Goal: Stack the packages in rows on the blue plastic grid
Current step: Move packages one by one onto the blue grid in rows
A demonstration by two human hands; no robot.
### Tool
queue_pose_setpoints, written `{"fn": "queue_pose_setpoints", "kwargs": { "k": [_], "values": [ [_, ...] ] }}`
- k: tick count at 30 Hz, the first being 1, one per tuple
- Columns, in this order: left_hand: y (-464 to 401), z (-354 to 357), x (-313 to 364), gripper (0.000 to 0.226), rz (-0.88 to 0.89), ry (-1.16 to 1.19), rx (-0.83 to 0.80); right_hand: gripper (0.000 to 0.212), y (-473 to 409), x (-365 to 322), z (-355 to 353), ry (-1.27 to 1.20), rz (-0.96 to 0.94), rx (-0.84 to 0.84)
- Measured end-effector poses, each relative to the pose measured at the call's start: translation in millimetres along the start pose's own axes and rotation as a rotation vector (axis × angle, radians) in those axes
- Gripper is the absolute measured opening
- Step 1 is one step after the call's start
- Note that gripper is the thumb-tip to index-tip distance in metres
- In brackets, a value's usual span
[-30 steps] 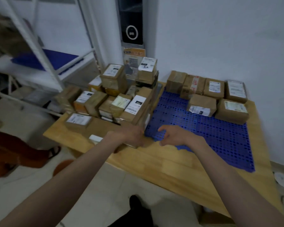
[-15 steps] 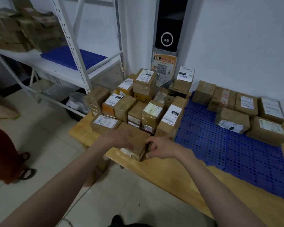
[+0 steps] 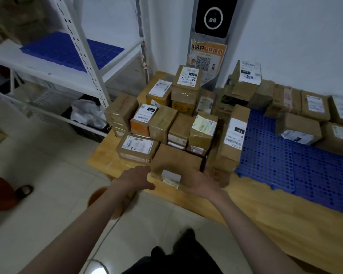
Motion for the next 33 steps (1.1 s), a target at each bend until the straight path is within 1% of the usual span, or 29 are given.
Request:
{"fn": "queue_pose_setpoints", "kwargs": {
  "k": [3, 8, 12, 14, 16, 17, 21, 23, 25, 27, 29, 30, 33],
  "values": [
    [-21, -4, -2, 0.078, -0.005, -0.006, -0.004, 0.084, -11, 4, 2, -0.047, 0.040, 0.000],
    [-58, -10, 2, 0.084, -0.001, 0.033, -0.036, 0.091, -32, 11, 6, -0.115, 0.089, 0.003],
    [-83, -8, 4, 0.088, -0.029, 0.036, -0.138, 0.101, -50, 10, 6, -0.168, 0.114, 0.020],
    [-93, -6, 3, 0.083, -0.044, 0.005, -0.183, 0.105, -56, 10, 7, -0.183, 0.125, 0.023],
    [-102, -6, 4, 0.077, -0.047, -0.011, -0.196, 0.107, -60, 10, 8, -0.182, 0.138, 0.043],
    [-106, -6, 5, 0.077, -0.048, -0.012, -0.200, 0.109, -61, 10, 9, -0.173, 0.152, 0.048],
    [-116, -10, 10, 0.090, -0.047, 0.005, -0.218, 0.116, -64, 14, 15, -0.193, 0.255, 0.020],
    [-118, -11, 12, 0.094, -0.054, -0.012, -0.210, 0.115, -65, 15, 16, -0.210, 0.285, 0.012],
    [-118, -11, 13, 0.104, -0.062, -0.004, -0.195, 0.114, -64, 16, 15, -0.234, 0.312, 0.015],
    [-116, -10, 14, 0.112, -0.046, 0.009, -0.173, 0.113, -60, 18, 16, -0.248, 0.324, 0.037],
    [-111, -9, 13, 0.115, -0.029, 0.012, -0.142, 0.111, -55, 20, 17, -0.233, 0.325, 0.050],
    [-107, -9, 12, 0.112, -0.020, 0.010, -0.126, 0.111, -52, 20, 18, -0.222, 0.328, 0.048],
    [-90, -6, 6, 0.094, 0.022, -0.044, -0.098, 0.114, -40, 19, 25, -0.233, 0.345, 0.020]
  ]
}}
Point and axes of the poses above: each hand's wrist, its own y-axis away from the middle knuckle, its own z-axis out of the palm, x = y × z, the point moved 8 cm from there along -y, towards the middle knuckle, and after that the axes turned 12 degrees about y, right-handed, at the moved point
